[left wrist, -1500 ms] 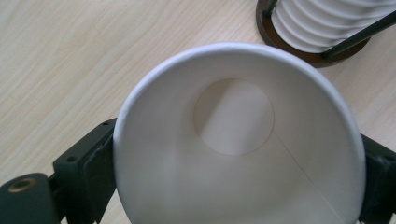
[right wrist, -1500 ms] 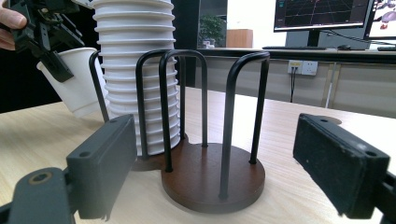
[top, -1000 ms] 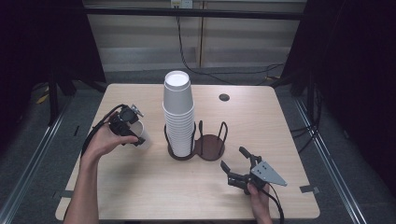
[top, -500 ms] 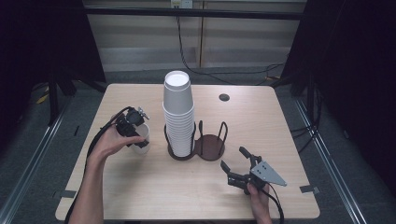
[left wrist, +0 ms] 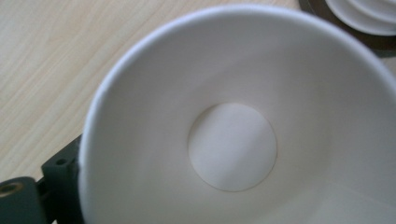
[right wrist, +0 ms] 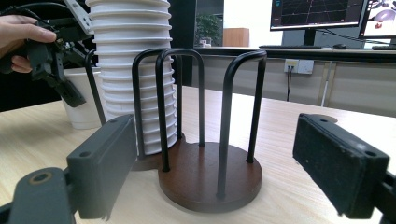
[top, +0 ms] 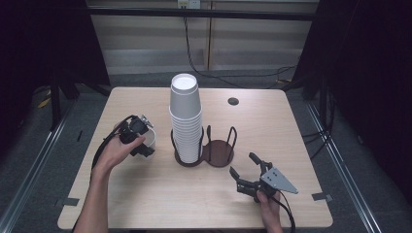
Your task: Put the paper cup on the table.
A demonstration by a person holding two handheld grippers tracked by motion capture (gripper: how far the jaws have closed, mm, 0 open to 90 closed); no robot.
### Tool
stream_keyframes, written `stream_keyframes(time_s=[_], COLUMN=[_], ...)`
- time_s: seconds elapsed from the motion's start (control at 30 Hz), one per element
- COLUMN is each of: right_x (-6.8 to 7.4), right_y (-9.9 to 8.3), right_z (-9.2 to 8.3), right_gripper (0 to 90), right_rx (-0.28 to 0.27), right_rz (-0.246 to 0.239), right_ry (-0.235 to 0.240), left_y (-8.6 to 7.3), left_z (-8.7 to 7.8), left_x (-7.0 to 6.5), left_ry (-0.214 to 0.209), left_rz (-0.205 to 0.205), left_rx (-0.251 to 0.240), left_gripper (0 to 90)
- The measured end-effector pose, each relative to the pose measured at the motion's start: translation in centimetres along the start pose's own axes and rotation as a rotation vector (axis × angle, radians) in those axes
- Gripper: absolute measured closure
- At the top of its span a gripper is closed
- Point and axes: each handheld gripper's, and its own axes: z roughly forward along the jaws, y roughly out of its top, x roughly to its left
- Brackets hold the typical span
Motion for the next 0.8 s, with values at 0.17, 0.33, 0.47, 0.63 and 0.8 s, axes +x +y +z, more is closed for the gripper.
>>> stream_keyframes(time_s=[0.17,0.33,0.47,0.63,0.8], right_x=[0.0,0.0,0.0,0.0,0.0], right_y=[0.0,0.0,0.0,0.0,0.0], right_z=[0.0,0.0,-0.1,-0.1,-0.1], right_gripper=[13.2,13.2,13.2,13.2,13.2], right_rx=[0.0,-0.005,-0.006,-0.006,-0.007], right_rz=[0.0,-0.002,-0.002,-0.003,-0.002], right_ry=[0.0,0.005,0.005,0.003,0.003], left_y=[-1.1,-2.0,-2.6,-3.4,-4.0], left_z=[-0.1,0.0,0.0,0.7,0.9], left_x=[0.3,0.6,0.4,0.3,-0.2], left_ry=[-0.029,-0.045,-0.031,-0.015,-0.011], left_rz=[-0.016,-0.028,-0.022,-0.023,-0.048], left_rx=[-0.049,-0.101,-0.1,-0.091,-0.143], left_gripper=[7.5,6.1,7.1,12.6,16.6])
